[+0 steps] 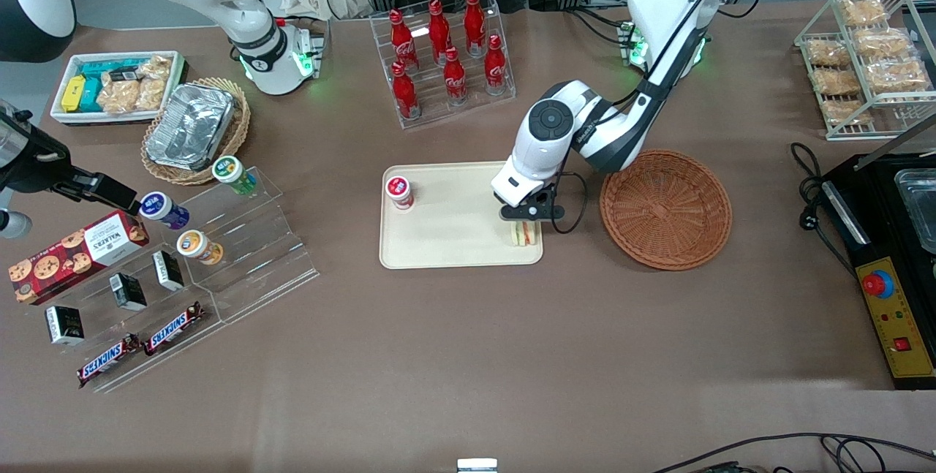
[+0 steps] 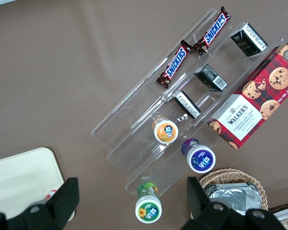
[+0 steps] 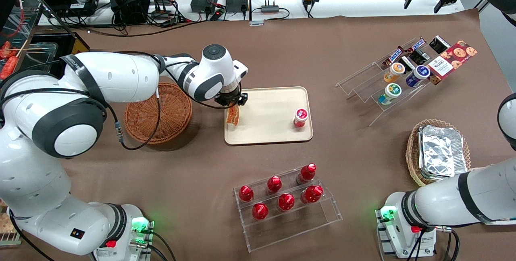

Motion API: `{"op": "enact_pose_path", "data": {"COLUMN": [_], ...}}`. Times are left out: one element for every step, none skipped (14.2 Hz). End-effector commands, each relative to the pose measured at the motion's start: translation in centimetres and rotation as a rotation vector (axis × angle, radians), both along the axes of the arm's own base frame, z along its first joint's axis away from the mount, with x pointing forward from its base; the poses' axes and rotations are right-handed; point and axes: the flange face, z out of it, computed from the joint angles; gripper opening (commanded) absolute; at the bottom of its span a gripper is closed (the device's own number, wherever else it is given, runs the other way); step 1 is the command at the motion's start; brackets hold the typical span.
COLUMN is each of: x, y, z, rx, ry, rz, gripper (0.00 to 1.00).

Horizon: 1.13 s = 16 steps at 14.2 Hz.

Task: Place sandwich from basket to tray
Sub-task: 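Lower the sandwich onto the tray and open the left gripper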

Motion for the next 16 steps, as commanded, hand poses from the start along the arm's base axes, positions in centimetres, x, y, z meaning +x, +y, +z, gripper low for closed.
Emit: {"op": "enact_pose_path", "data": {"x": [0.0,-0.1,-0.2,-0.3,-0.4,-0.4,-0.3,-0.2,-0.1,0.1,0.5,0.7,1.1,1.9,2.1,2.8], "y": [-0.4,-0.5,-0.6,-0.8,-0.9,-0.9,-0.9,-0.8,-0.8,-0.7,-0.5,-0.3,0.3,1.0,1.2,2.1], "z": [-0.6,-1.1,-1.3,-1.3,-1.3,-1.2,-1.2,-1.0,-0.8,-0.3,0.3,2.3,4.1,6.8,9.4,12.8], "rx": [-0.013,-0.013,-0.012,-0.011,-0.012,-0.012,-0.013,-0.014,-0.016,-0.018,-0.019,-0.022,-0.001,0.018,0.044,0.063], "ry": [-0.027,-0.022,-0.019,-0.02,-0.019,-0.021,-0.022,-0.025,-0.029,-0.035,-0.042,-0.062,-0.065,-0.075,-0.073,-0.081], "rz": [-0.003,-0.006,-0.007,-0.013,-0.015,-0.016,-0.013,-0.016,-0.015,-0.014,-0.007,-0.001,0.01,0.024,0.023,0.034], "gripper": [0.24,0.56,0.93,0.99,0.99,0.99,0.99,0.99,0.99,0.99,0.99,0.99,0.99,0.99,0.99,0.99]}}
